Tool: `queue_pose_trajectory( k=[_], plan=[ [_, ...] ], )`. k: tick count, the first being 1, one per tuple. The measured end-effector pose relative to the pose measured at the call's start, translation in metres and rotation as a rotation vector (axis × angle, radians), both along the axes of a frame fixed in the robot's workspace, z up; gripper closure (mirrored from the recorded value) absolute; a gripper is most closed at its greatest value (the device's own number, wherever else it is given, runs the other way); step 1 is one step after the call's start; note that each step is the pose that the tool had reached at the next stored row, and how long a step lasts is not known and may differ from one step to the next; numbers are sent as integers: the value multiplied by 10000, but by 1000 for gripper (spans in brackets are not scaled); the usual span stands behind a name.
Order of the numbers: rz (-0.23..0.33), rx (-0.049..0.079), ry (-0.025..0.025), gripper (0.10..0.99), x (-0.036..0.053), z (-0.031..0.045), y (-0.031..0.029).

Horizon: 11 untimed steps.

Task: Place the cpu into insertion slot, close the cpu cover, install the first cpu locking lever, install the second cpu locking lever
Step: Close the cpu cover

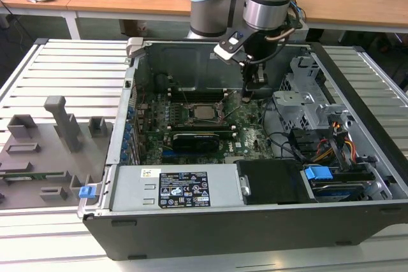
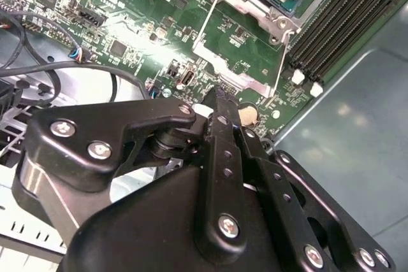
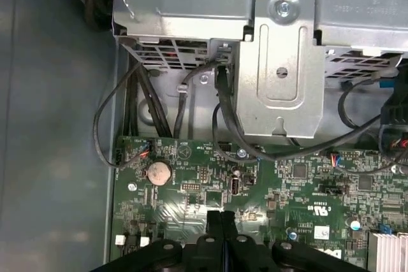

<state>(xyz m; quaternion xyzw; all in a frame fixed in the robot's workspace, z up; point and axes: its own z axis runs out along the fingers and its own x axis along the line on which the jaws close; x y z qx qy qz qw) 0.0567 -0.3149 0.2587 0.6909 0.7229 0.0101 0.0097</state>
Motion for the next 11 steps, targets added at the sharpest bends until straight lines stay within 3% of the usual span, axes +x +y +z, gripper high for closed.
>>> queue_pose_trajectory(
  k=[5,11],
  plan=[
    [0,-2,0,980,-8,-40,0],
    [0,2,0,980,-95,-45,1]
  ],
)
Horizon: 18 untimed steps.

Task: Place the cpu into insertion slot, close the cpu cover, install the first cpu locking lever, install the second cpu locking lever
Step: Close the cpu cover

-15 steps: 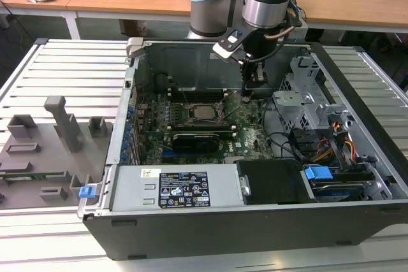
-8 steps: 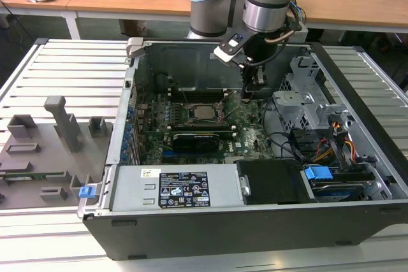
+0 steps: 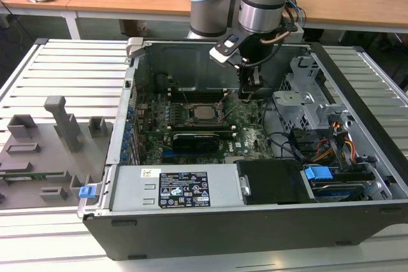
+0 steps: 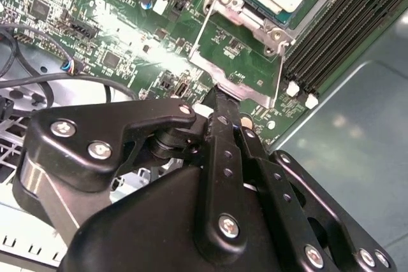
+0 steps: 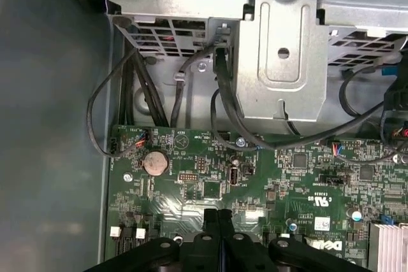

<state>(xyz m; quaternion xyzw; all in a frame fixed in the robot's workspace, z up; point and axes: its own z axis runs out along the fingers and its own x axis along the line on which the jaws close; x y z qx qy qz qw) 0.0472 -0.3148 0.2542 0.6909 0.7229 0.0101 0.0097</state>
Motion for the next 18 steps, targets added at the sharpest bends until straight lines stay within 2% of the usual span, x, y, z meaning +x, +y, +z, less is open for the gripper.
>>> queue_pose_trajectory(
  k=[18],
  plan=[
    [1,-2,1,980,-123,-2,0]
  ],
)
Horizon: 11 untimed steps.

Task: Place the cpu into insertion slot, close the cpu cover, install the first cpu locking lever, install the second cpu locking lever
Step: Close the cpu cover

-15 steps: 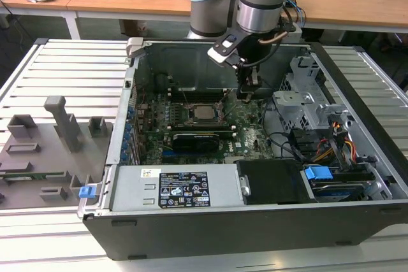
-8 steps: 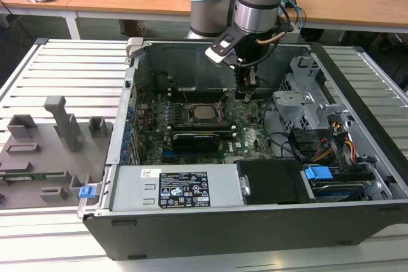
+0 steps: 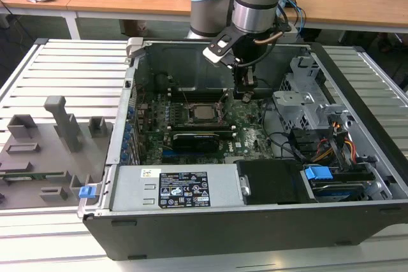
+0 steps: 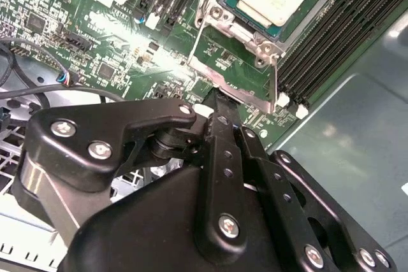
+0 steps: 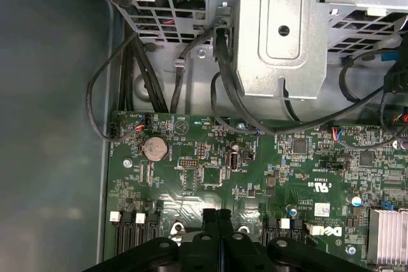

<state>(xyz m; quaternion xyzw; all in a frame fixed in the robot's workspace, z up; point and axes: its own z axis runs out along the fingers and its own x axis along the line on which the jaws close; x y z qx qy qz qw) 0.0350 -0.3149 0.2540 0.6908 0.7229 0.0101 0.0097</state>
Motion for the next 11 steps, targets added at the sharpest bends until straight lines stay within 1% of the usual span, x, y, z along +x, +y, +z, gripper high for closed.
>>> queue_pose_trajectory(
  k=[3,11],
  plan=[
    [-1,0,0,980,-53,0,0],
    [0,0,-1,980,-133,-1,0]
  ],
)
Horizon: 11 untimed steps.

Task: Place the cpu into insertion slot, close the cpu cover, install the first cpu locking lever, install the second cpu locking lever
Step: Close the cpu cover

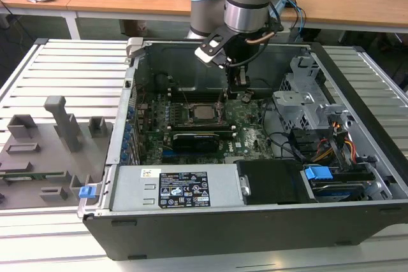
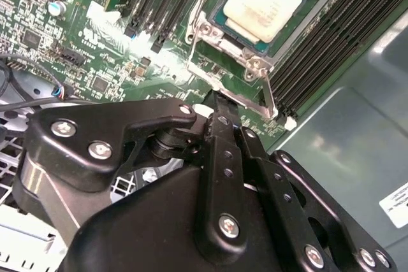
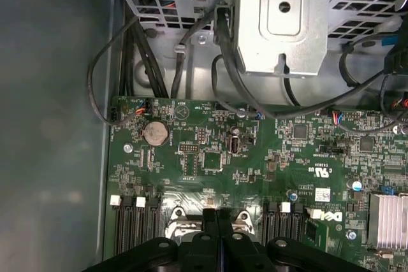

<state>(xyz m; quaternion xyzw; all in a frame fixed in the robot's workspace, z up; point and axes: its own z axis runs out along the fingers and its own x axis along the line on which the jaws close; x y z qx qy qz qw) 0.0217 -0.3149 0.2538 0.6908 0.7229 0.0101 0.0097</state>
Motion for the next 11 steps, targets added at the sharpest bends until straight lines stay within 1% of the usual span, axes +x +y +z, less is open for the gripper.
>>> queue_pose_trajectory(
  k=[11],
  plan=[
    [1,0,0,980,-165,-2,0]
  ],
)
